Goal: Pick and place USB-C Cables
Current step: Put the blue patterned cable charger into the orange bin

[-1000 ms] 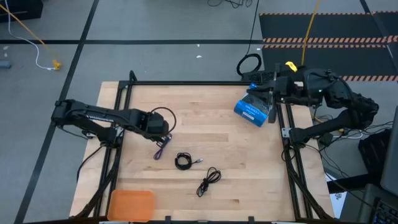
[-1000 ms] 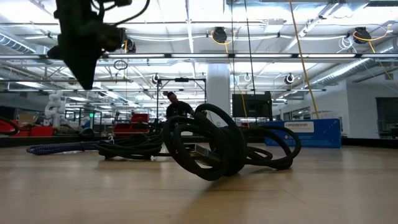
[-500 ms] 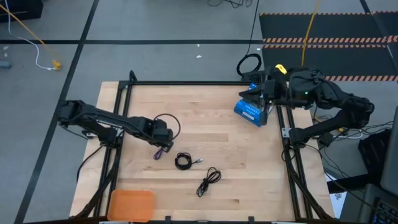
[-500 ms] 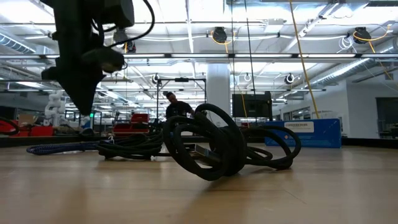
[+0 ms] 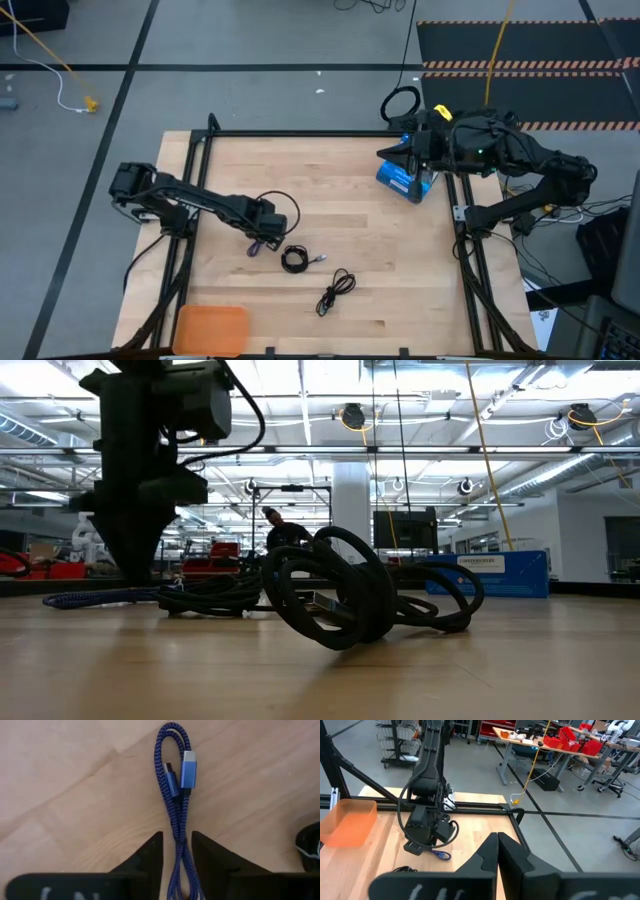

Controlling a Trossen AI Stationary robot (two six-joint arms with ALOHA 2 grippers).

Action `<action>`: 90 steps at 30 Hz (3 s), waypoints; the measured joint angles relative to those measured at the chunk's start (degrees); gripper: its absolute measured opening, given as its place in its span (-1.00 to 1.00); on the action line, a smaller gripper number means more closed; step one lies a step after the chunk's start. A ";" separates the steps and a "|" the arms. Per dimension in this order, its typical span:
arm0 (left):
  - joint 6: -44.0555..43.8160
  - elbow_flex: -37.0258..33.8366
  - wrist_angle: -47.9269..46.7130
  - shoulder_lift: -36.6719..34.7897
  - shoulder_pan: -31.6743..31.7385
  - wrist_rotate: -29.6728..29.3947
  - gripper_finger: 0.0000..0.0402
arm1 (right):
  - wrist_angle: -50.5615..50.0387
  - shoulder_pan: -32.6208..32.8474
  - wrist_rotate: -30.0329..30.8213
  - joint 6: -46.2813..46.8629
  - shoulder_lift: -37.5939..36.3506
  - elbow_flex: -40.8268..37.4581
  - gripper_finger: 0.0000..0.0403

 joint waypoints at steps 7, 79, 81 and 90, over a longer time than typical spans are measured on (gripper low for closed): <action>0.61 0.02 3.90 3.66 0.00 0.61 -0.29 | 2.06 0.01 -0.01 0.00 0.41 0.00 -1.00; 33.74 40.23 -41.37 -1.00 -8.34 6.97 -0.88 | 1.84 0.02 -0.19 0.02 0.39 0.00 -1.00; 36.57 40.35 -41.89 -2.42 -10.23 6.81 -0.88 | 1.84 0.02 -0.19 0.02 0.39 0.00 -1.00; 33.17 40.37 -42.09 -8.44 -18.50 5.43 -0.88 | 1.84 0.02 -0.19 0.02 0.39 0.00 -1.00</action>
